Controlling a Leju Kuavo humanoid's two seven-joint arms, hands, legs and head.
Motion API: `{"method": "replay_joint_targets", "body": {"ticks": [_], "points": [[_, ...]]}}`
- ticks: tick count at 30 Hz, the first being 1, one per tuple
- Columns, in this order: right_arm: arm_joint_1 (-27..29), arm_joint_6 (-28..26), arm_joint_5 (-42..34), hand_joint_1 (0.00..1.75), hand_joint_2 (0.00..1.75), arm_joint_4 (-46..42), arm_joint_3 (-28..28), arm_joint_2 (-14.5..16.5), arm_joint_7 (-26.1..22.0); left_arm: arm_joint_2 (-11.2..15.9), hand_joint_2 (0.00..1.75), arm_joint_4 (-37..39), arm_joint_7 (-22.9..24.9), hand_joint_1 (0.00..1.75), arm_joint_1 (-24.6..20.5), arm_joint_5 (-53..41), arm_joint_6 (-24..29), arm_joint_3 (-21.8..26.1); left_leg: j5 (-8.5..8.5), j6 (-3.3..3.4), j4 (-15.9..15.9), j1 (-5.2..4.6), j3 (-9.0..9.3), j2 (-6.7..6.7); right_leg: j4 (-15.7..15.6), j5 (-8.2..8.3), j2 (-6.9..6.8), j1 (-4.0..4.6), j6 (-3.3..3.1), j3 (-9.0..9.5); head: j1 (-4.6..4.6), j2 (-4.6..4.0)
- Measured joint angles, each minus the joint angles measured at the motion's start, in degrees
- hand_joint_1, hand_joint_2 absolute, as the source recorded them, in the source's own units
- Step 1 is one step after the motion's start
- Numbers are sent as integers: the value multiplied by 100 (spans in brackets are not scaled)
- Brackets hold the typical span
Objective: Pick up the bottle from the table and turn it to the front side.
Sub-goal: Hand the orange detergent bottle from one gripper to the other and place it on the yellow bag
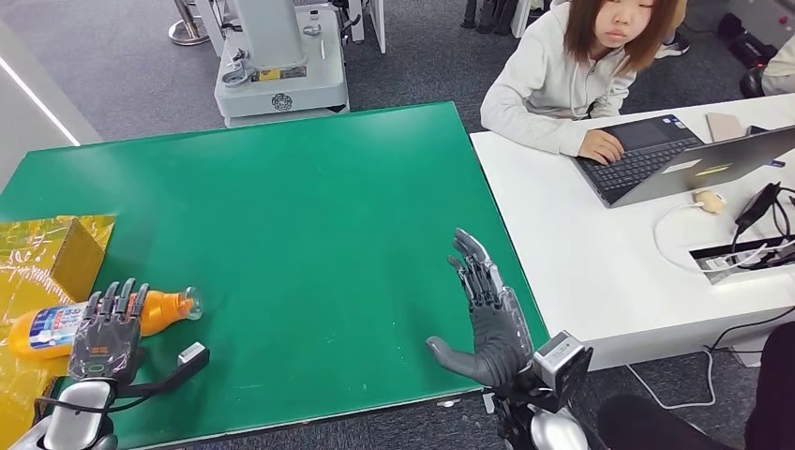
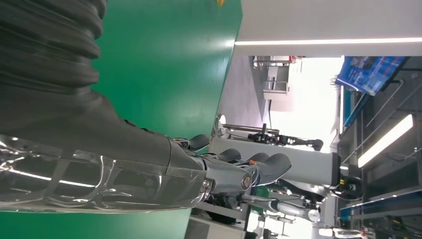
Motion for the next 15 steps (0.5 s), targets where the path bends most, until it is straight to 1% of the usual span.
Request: {"method": "replay_joint_targets", "body": {"ticks": [1, 2, 3, 5, 6, 7, 8, 9, 11, 13, 15], "points": [[26, -1, 15, 0, 175, 0, -3, 8, -1, -29, 175, -4, -210, 0, 33, 227, 124, 51, 0, 0, 0, -1, 0, 0, 0, 0, 0, 0, 0, 0, -1, 0], [43, 0, 36, 0, 175, 1, -5, 18, 1, -84, 175, -23, -552, 0, 89, 617, 274, 147, 0, 0, 0, -1, 1, 0, -1, 0, 0, -1, 0, -1, -1, 0], [51, 1, 54, 0, 175, 3, -7, 29, 5, -165, 175, -73, -1000, 0, 174, 1162, 430, 294, 0, 0, 0, -2, 1, 1, -2, -1, 1, -2, 1, -1, -1, 0], [54, -4, 64, 0, 175, 19, -8, 43, 26, -422, 175, -316, -2259, 0, 454, 2615, 649, 704, -1, 1, 1, -5, 1, 2, -5, -1, 2, -5, 2, -2, -1, 0], [53, -19, 36, 0, 175, 34, -9, 45, 38, -604, 175, -535, -2928, 0, 643, 3476, 632, 930, -2, 2, 1, -8, 1, 2, -7, -1, 3, -8, 2, -2, -1, 0], [52, -46, -15, 0, 175, 55, -9, 45, 48, -813, 175, -814, -3522, 0, 848, 4353, 510, 1136, -3, 5, 2, -12, 1, 2, -9, -1, 5, -11, 3, -2, -1, 0], [50, -78, -92, 0, 175, 83, -8, 45, 51, -1050, 175, -1153, -3940, 0, 1061, 5218, 301, 1309, -5, 7, 2, -15, 0, 3, -11, -1, 5, -13, 5, -2, -1, 0], [48, -113, -184, 0, 175, 120, -7, 45, 46, -1302, 175, -1539, -4190, 0, 1275, 5976, 75, 1426, -7, 11, 3, -18, -1, 3, -13, -1, 5, -15, 6, -1, -1, 0], [37, -159, -334, 0, 175, 201, -1, 45, 17, -1743, 175, -2288, -4315, 0, 1656, 6895, -184, 1502, -14, 20, 6, -19, -5, 4, -16, -1, 6, -16, 8, 0, 1, 0], [25, -173, -419, 0, 175, 263, 7, 45, -5, -2039, 175, -2919, -4387, 0, 1924, 7218, -129, 1454, -19, 29, 10, -19, -7, 6, -17, -2, 7, -16, 9, 0, 2, 0], [18, -168, -454, 0, 175, 302, 17, 51, 3, -2232, 175, -3507, -4488, 0, 2097, 7299, 36, 1343, -22, 34, 12, -19, -7, 5, -17, -4, 3, -16, 13, 1, 1, 0]]}}
